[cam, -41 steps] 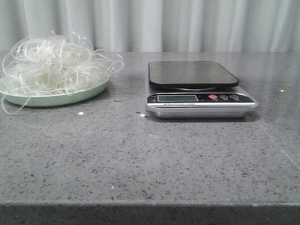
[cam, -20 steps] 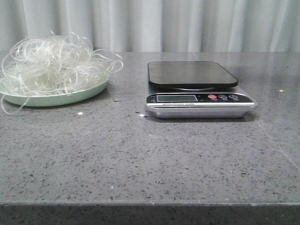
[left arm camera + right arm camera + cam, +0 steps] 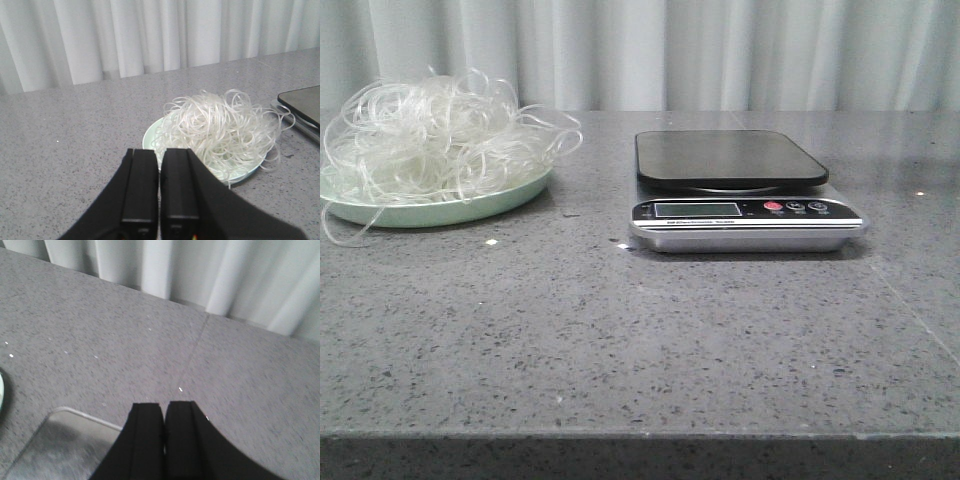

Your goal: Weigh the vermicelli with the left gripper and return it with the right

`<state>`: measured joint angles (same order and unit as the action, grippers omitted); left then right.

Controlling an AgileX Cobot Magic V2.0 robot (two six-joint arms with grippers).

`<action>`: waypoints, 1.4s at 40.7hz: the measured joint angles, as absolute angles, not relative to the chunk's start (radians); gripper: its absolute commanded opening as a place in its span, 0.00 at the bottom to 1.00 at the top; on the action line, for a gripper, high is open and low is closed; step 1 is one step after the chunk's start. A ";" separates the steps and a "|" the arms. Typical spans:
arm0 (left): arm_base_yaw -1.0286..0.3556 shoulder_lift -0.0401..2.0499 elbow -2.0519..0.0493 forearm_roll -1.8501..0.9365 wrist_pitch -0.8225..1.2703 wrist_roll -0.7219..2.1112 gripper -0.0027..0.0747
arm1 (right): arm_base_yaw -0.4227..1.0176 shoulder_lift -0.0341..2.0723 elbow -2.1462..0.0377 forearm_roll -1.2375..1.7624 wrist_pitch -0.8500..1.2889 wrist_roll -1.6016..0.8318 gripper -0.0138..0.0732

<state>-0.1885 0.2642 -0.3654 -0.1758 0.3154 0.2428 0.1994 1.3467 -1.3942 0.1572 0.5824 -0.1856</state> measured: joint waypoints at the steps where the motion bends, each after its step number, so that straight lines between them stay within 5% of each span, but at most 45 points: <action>1: -0.189 0.264 -0.365 -0.176 0.318 0.236 0.21 | 0.192 1.322 -1.360 0.157 0.567 -0.186 0.33; 30: -0.189 0.264 -0.365 -0.176 0.335 0.204 0.21 | -0.017 0.452 -0.528 0.157 0.327 -0.182 0.33; 43: -0.189 0.264 -0.365 -0.174 0.335 0.204 0.21 | -0.017 0.197 -0.365 0.157 0.326 -0.182 0.33; 57: -0.189 0.264 -0.365 -0.174 0.335 0.204 0.21 | -0.017 0.166 -0.349 0.157 0.325 -0.182 0.33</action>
<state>-0.1885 0.2642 -0.3654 -0.1740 0.3346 0.2042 -0.0174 0.1665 -0.3485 0.1572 0.3246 -0.1818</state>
